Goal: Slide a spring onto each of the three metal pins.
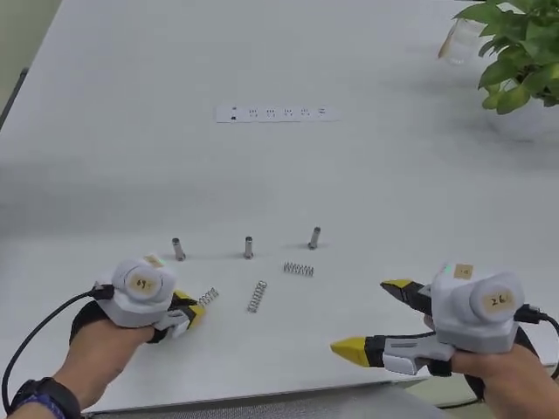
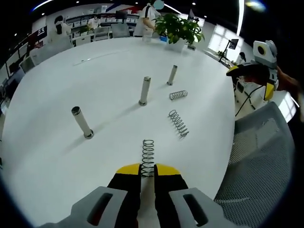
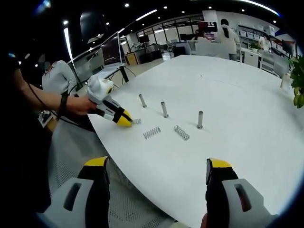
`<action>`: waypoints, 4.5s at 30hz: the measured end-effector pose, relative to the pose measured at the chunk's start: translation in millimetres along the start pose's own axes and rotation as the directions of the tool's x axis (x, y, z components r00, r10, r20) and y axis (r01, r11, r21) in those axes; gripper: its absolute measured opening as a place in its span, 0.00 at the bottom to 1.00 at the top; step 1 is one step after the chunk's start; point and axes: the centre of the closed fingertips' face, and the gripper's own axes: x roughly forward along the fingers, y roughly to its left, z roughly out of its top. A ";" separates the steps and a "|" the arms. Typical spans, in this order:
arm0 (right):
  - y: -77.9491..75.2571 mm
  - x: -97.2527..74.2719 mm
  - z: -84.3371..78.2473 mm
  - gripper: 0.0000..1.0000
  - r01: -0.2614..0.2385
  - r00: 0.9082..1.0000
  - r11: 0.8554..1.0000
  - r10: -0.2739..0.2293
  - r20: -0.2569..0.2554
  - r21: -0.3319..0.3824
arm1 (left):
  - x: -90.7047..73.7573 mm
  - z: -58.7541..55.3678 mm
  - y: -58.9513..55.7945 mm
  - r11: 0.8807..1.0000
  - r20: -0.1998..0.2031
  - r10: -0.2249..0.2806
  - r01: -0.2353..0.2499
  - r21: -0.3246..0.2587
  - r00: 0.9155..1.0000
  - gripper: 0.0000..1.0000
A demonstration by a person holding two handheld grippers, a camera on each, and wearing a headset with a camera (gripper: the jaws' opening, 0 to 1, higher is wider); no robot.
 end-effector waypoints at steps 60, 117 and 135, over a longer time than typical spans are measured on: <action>46.7 30.2 27.9 0.42 -0.232 0.969 0.972 0.234 0.081 -0.040 | -43.0 69.0 -110.0 0.934 0.076 -0.196 0.163 0.317 0.978 0.02; 76.8 27.8 50.3 0.08 -0.431 0.899 0.896 0.437 0.038 -0.107 | -46.1 96.7 -152.7 0.807 0.051 -0.318 0.242 0.538 0.947 0.02; 63.4 15.7 103.0 0.09 -0.384 0.918 0.885 0.397 -0.002 -0.262 | -52.7 147.7 -144.1 0.860 0.215 -0.338 0.207 0.466 0.916 0.02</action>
